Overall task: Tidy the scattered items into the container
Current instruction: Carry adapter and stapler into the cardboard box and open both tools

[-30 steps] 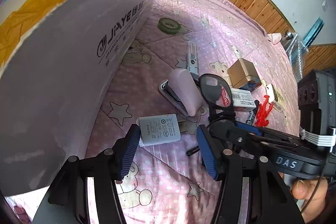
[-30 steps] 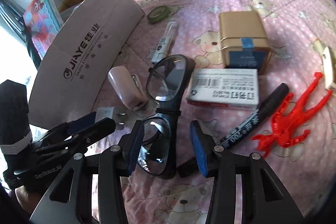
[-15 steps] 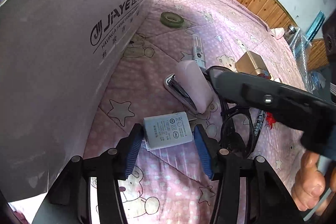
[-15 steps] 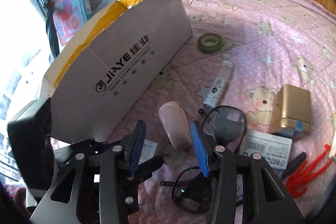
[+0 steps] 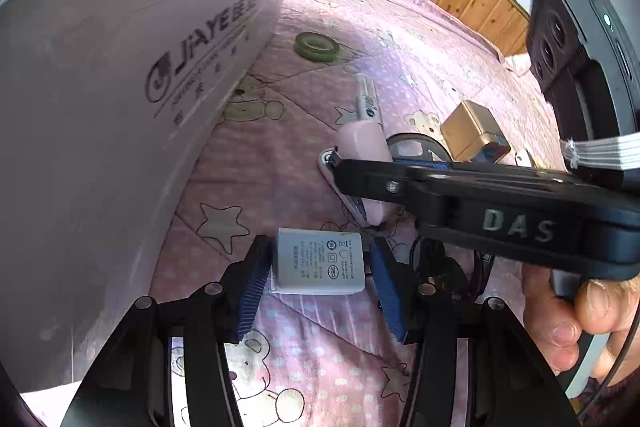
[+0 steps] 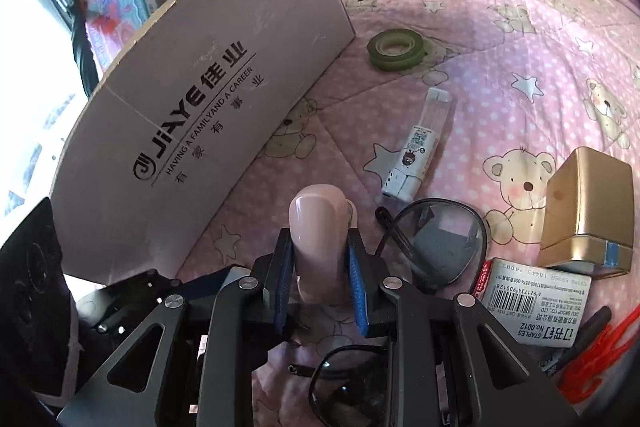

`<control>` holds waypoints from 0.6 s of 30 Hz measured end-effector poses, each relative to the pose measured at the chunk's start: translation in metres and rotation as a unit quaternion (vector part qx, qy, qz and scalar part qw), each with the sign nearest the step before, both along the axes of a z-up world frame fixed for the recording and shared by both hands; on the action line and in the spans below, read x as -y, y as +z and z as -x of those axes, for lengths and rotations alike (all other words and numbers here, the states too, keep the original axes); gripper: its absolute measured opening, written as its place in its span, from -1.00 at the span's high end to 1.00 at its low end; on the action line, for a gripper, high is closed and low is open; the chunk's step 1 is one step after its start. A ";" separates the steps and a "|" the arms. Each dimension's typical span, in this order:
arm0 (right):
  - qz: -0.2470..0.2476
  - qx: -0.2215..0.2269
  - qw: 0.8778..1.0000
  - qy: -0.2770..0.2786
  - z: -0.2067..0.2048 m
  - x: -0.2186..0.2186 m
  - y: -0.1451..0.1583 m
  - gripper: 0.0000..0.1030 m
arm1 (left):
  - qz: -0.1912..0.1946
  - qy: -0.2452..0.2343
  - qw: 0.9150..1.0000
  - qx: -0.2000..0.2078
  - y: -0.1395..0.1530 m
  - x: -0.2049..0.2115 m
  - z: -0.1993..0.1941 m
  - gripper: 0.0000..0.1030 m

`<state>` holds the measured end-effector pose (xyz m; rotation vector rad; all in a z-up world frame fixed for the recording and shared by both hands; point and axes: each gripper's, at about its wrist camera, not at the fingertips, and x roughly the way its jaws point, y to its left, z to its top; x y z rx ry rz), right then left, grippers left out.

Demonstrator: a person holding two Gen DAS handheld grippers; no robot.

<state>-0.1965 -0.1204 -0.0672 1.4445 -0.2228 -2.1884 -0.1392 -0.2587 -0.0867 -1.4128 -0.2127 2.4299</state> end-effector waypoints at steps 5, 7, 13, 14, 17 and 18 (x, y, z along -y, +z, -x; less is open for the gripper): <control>0.025 -0.031 0.999 -0.015 -0.015 -0.016 0.032 0.49 | -0.018 0.003 1.000 0.002 0.006 0.007 -0.004 0.08; 0.026 -0.035 0.999 -0.023 -0.021 -0.021 0.039 0.49 | -0.021 0.005 1.000 -0.005 0.013 0.008 -0.007 0.08; 0.037 -0.038 0.997 -0.047 -0.042 -0.035 0.054 0.49 | -0.016 -0.004 1.000 -0.020 0.037 0.000 -0.021 0.08; 0.039 -0.037 0.997 -0.050 -0.045 -0.037 0.056 0.49 | -0.014 -0.006 1.000 -0.022 0.041 -0.003 -0.022 0.08; 0.043 -0.040 0.997 -0.059 -0.058 -0.045 0.060 0.49 | -0.009 -0.011 0.999 -0.029 0.053 -0.008 -0.029 0.08; 0.045 -0.040 0.996 -0.062 -0.061 -0.048 0.062 0.49 | -0.008 -0.013 0.999 -0.031 0.057 -0.010 -0.031 0.08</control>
